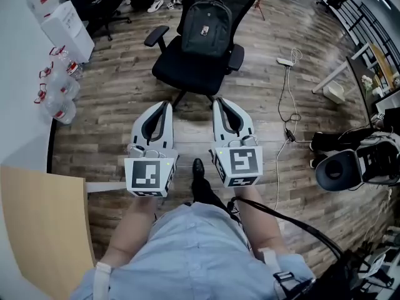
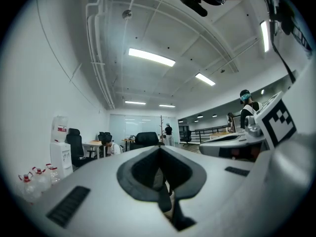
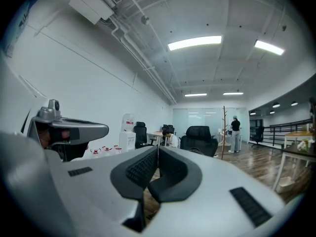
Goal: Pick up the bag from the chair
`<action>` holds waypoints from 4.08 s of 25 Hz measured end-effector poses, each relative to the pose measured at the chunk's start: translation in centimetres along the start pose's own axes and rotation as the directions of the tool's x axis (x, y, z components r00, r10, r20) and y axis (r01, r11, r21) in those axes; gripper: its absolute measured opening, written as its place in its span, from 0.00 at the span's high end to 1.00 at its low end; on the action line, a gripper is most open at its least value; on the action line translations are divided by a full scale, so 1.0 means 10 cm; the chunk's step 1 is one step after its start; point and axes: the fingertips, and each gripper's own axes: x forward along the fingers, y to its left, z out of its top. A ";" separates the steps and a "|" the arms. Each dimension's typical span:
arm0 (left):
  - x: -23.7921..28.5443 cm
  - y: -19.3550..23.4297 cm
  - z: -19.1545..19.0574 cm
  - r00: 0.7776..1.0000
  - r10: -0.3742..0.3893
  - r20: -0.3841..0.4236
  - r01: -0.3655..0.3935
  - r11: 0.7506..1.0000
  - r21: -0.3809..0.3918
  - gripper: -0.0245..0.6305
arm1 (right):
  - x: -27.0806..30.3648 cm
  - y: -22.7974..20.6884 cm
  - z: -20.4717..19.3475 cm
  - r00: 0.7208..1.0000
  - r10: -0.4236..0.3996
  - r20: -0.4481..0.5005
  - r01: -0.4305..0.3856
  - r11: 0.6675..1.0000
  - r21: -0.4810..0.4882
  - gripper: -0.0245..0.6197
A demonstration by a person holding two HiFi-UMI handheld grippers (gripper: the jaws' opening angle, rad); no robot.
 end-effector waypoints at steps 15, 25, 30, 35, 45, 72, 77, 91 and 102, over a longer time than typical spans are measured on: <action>1.92 0.26 0.06 0.999 -0.023 -0.029 0.025 0.997 0.068 0.96 | 1.55 -1.23 0.12 1.000 -0.002 0.013 0.001 0.999 0.054 0.96; 2.53 0.50 0.02 1.000 -0.022 -0.005 0.022 0.997 0.070 0.96 | 2.15 -1.60 0.13 1.000 -0.019 0.017 0.018 0.999 0.035 0.96; 2.95 0.82 -0.15 1.000 -0.027 -0.005 0.027 0.999 0.041 0.96 | 2.63 -1.70 0.05 0.999 -0.040 0.000 0.040 0.999 0.024 0.96; 3.45 1.30 -0.33 0.998 -0.055 -0.006 0.055 0.998 0.018 0.96 | 3.22 -1.80 0.01 0.995 -0.102 -0.013 0.102 0.995 0.021 0.96; 4.59 2.15 -0.51 0.989 -0.149 0.000 0.149 0.988 -0.030 0.96 | 4.37 -2.07 0.03 0.972 -0.230 -0.052 0.230 0.973 0.001 0.96; 6.13 2.37 -1.19 0.959 -0.272 -0.083 0.272 0.962 -0.006 0.96 | 5.23 -3.17 -0.75 0.921 -0.346 -0.178 0.361 0.931 0.059 0.95; 6.21 2.28 -1.79 0.950 -0.249 -0.187 0.246 0.968 -0.043 0.96 | 5.27 -3.32 -1.29 0.920 -0.308 -0.241 0.341 0.934 0.106 0.92; 6.57 2.15 -3.30 0.881 -0.341 -0.327 0.308 0.940 -0.150 0.48 | 5.50 -3.60 -2.81 0.885 -0.224 -0.407 0.318 0.931 0.178 0.45; 6.94 2.34 -3.71 0.856 -0.374 -0.358 0.341 0.927 -0.154 0.35 | 5.70 -3.86 -3.14 0.871 -0.176 -0.459 0.289 0.939 0.189 0.39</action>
